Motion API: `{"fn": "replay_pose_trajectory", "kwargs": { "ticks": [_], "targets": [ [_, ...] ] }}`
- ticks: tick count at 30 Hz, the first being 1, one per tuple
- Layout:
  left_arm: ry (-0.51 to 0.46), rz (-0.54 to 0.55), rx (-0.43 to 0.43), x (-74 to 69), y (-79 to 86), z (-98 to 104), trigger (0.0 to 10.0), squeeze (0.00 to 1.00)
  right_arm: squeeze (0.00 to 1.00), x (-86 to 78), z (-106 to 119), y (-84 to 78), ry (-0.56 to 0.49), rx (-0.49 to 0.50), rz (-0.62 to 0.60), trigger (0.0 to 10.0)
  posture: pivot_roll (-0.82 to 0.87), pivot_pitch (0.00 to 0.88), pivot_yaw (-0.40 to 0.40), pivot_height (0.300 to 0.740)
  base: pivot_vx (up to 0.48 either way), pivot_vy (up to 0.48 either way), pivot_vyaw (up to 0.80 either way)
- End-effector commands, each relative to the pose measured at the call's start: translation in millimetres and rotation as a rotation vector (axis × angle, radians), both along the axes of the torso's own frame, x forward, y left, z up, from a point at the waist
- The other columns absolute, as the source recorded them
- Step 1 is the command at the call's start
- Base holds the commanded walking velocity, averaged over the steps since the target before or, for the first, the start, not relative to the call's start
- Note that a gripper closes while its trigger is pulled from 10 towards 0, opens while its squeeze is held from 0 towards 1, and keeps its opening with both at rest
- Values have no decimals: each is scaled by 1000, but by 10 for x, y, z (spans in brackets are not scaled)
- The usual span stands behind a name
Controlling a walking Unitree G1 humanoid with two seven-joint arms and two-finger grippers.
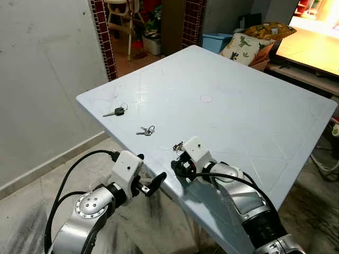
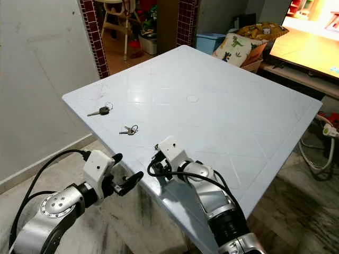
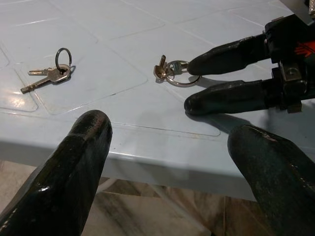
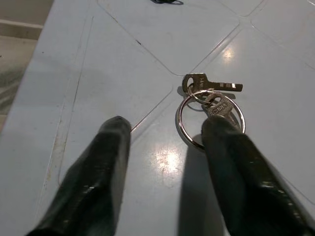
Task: Hang keys on a hook
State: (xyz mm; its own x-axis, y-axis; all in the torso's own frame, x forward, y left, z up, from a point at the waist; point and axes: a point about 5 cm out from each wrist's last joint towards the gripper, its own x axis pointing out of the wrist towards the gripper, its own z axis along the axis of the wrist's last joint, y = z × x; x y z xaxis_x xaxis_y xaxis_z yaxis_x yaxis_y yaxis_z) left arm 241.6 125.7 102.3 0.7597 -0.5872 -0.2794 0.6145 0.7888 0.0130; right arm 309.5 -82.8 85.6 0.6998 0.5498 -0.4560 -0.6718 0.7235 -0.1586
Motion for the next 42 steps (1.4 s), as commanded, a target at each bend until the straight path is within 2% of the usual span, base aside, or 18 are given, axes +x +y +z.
{"fn": "replay_pose_trajectory", "kwargs": {
  "ticks": [1, 12, 22, 33, 40, 42],
  "targets": [
    [-12, -9, 4, -15, -10, 36, 10000, 0, 0, -9, -23, -3, 8, -7, 3, 0, 47, 0, -13, 740, 0, 0, 0],
    [-16, -13, 10, -7, -18, 33, 10000, 0, 0, -15, -70, -50, 35, -28, -23, 0, 41, 0, -9, 740, 0, 0, 0],
    [-19, -10, 15, -2, -13, 27, 10000, 0, 0, 33, -59, -348, 14, -98, -100, 0, 34, 0, -5, 740, 0, 0, 0],
    [-20, -14, 20, 1, -15, 25, 10000, 0, 0, 20, -36, -506, 6, -107, -133, 0, 29, 0, -1, 740, 0, 0, 0],
    [-20, -13, 22, 1, -22, 13, 10000, 0, 0, 66, 148, -519, -46, -9, -160, 0, 26, 0, -2, 740, 0, 0, 0],
    [-20, -15, 23, -2, -27, 6, 10000, 0, 0, 117, 280, -498, -92, 68, -187, 0, 20, 0, -2, 740, 0, 0, 0]
  ]
}}
